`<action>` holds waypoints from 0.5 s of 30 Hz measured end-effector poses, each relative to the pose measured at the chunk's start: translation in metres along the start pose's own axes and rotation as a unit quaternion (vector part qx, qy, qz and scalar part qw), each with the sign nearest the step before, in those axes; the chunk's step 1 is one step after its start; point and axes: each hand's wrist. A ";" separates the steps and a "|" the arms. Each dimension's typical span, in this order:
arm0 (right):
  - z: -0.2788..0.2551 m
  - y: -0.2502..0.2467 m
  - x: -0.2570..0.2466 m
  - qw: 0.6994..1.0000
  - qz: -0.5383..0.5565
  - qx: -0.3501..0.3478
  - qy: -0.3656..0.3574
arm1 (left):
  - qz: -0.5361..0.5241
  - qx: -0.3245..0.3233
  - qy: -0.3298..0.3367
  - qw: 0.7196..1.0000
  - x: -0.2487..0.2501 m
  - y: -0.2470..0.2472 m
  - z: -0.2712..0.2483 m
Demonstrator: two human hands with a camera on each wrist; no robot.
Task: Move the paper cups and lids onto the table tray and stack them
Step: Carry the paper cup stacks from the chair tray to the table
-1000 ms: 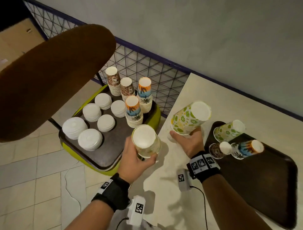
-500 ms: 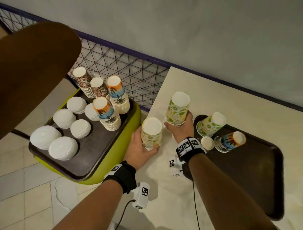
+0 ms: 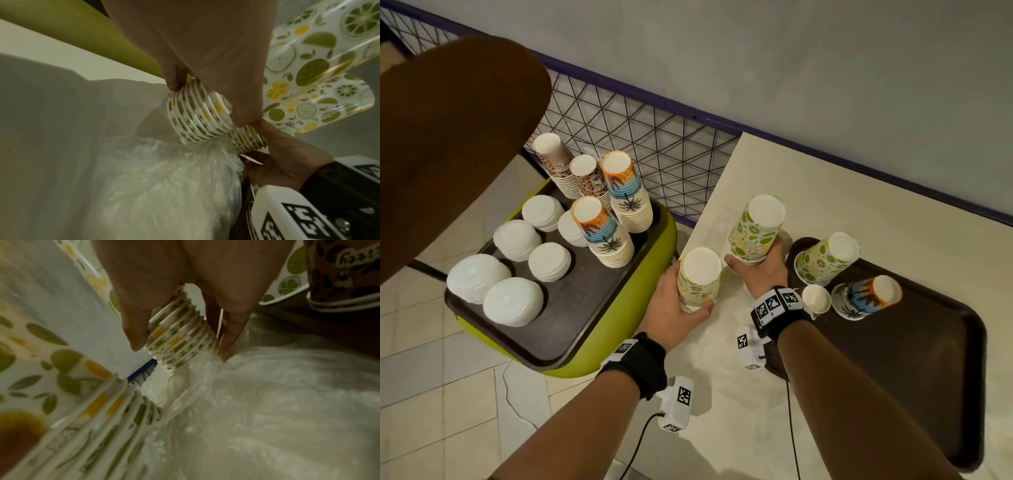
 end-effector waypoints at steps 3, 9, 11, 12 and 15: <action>0.001 -0.004 -0.001 1.000 -0.003 -0.018 0.006 | -0.021 -0.008 -0.012 1.000 0.007 -0.006 -0.003; -0.013 -0.023 -0.005 0.999 0.025 -0.026 -0.003 | 0.011 -0.026 -0.010 1.000 0.007 -0.033 -0.015; -0.025 -0.032 -0.009 0.999 0.044 0.007 -0.025 | 0.044 -0.026 -0.008 0.999 0.006 -0.048 -0.028; -0.033 -0.038 -0.014 0.998 0.051 0.027 -0.033 | 0.058 -0.011 -0.001 0.998 0.007 -0.056 -0.035; -0.064 -0.054 -0.038 0.989 0.050 0.104 -0.093 | 0.056 0.099 0.021 0.993 0.009 -0.086 -0.053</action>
Point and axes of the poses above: each hand's wrist, its own z-axis towards the middle knuckle, its own y-axis out of the palm, x = y × z, and after that the axes turned 2 degrees about z, right-handed
